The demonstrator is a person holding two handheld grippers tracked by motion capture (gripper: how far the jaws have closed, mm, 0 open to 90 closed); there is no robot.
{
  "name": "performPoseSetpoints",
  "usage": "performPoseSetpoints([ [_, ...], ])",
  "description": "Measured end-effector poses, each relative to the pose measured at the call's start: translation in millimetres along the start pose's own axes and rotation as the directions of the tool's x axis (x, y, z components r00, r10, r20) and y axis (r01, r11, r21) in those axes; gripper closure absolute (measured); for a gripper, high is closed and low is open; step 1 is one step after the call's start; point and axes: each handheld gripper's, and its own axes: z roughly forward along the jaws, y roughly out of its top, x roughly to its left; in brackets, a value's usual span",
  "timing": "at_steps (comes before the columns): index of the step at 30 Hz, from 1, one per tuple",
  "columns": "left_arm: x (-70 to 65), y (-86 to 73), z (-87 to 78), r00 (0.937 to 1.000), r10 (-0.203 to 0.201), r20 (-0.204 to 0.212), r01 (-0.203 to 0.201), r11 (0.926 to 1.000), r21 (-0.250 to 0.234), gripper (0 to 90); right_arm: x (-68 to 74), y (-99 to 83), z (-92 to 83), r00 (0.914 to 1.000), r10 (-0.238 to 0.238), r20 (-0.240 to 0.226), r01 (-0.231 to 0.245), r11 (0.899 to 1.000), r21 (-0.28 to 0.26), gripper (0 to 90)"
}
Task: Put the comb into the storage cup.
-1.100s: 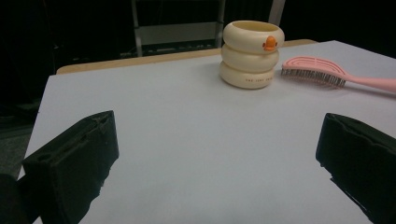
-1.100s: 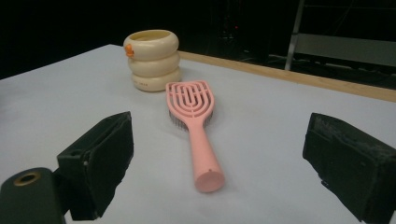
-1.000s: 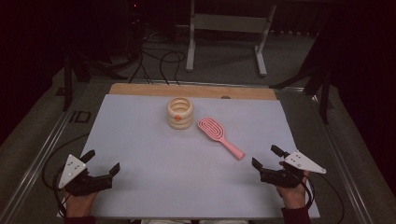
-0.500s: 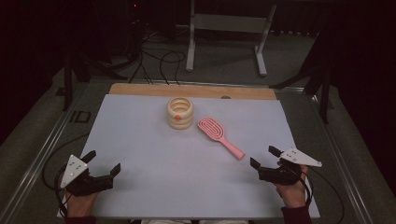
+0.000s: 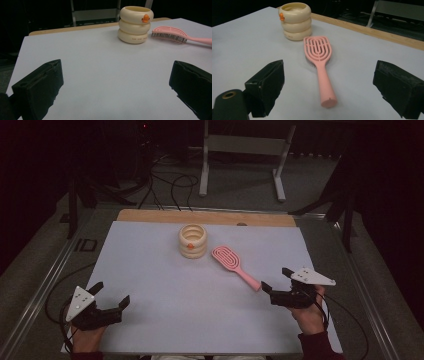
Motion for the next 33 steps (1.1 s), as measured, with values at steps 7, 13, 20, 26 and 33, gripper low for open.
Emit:
performPoseSetpoints([
  [7, -0.2, -0.2, 0.4, 1.0, -0.002, 0.002, 0.002, 1.0, 0.0, 0.0, 2.7, 22.0, 12.8, 0.9996, -0.026, -0.006, 0.026, 0.999, 0.045, 10.4],
  [13, -1.5, -0.5, 1.9, 1.0, 0.003, 0.008, -0.003, 1.0, 0.006, 0.0, 2.8, 34.7, 27.6, 0.9985, -0.054, -0.009, 0.055, 0.993, 0.1, 10.3],
  [20, -1.0, -0.5, 1.7, 1.0, 0.003, 0.007, -0.003, 1.0, 0.007, 0.0, 2.4, 46.0, 47.4, 0.9968, -0.079, -0.01, 0.08, 0.981, 0.177, 10.3],
  [26, -1.9, -0.6, 2.2, 0.9999, 0.008, 0.009, -0.008, 0.9999, 0.011, 0.0, 0.3, 55.4, 63.4, 0.9942, -0.107, -0.004, 0.105, 0.969, 0.223, 10.3],
  [33, -2.7, -0.7, 3.0, 0.9999, 0.006, 0.013, -0.006, 0.9999, 0.009, 0.0, -2.4, 58.7, 91.5, 0.9908, -0.134, -0.018, 0.133, 0.94, 0.314, 9.8],
])
